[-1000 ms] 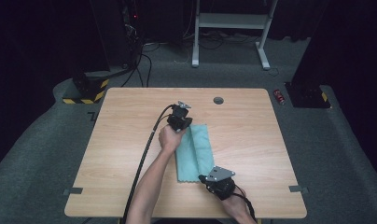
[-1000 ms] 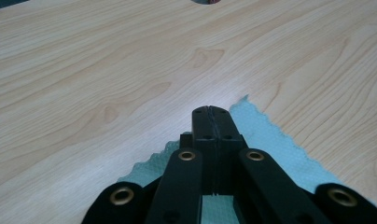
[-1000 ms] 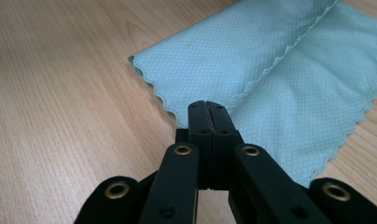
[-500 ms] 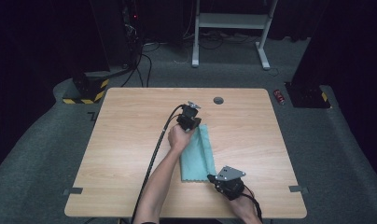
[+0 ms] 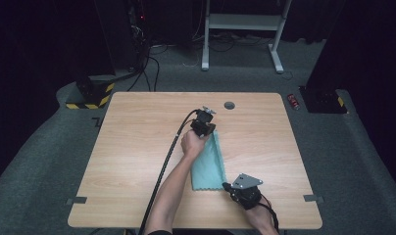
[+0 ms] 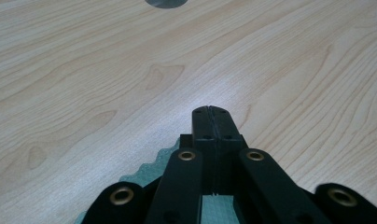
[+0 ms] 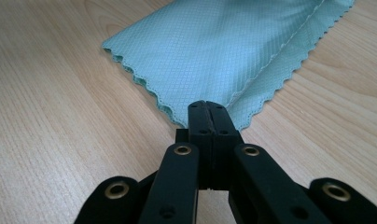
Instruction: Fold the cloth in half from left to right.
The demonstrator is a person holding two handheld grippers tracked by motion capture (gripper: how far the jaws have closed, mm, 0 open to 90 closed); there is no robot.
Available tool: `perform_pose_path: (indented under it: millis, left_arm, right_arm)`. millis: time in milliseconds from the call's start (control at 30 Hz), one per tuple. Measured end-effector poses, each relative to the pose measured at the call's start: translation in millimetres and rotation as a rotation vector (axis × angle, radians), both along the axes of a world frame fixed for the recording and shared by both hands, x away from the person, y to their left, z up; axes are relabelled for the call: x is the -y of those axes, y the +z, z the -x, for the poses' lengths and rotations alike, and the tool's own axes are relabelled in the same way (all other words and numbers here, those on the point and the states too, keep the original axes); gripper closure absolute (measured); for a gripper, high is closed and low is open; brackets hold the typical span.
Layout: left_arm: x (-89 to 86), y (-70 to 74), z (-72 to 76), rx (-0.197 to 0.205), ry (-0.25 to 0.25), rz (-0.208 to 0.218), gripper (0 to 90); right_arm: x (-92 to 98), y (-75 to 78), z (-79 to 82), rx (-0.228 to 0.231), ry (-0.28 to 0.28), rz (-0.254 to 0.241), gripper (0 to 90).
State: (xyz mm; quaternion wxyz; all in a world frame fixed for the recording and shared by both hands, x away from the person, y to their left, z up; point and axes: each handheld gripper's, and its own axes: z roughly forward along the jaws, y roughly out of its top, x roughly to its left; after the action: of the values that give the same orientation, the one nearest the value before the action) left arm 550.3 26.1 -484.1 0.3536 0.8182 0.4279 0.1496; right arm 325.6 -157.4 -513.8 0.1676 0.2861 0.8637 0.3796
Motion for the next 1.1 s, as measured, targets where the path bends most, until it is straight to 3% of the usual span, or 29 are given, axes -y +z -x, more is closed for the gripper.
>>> perform_pose_path:
  millis: [200, 500, 600, 800, 1000, 1100]
  left_arm:
    - [3.9, -0.5, -0.3, 0.002, -0.009, -0.011, 89.9]
    - [6.4, -4.3, -0.5, -0.008, -0.020, 0.003, 89.5]
    - [2.7, -3.2, 0.9, -0.012, -0.012, 0.023, 75.0]
    - [-14.0, 2.8, 18.9, 0.029, -0.003, 0.005, 61.2]
    - [-36.7, -1.0, 44.1, 0.045, -0.006, -0.032, 56.3]
    - [-47.1, -6.5, 55.8, 0.047, -0.003, -0.030, 54.8]
  right_arm:
    - [2.0, -1.6, 0.2, -0.009, -0.005, 0.005, 90.0]
    - [4.2, -2.3, -0.3, -0.019, -0.012, 0.007, 89.5]
    - [6.0, -2.4, -2.3, -0.019, -0.028, -0.001, 81.6]
    - [4.7, -0.4, -6.2, 0.004, -0.046, -0.021, 75.4]
    - [-6.4, -2.3, -15.1, -0.005, -0.020, -0.013, 72.3]
    - [-10.6, -6.5, -17.5, -0.019, -0.011, 0.002, 70.9]
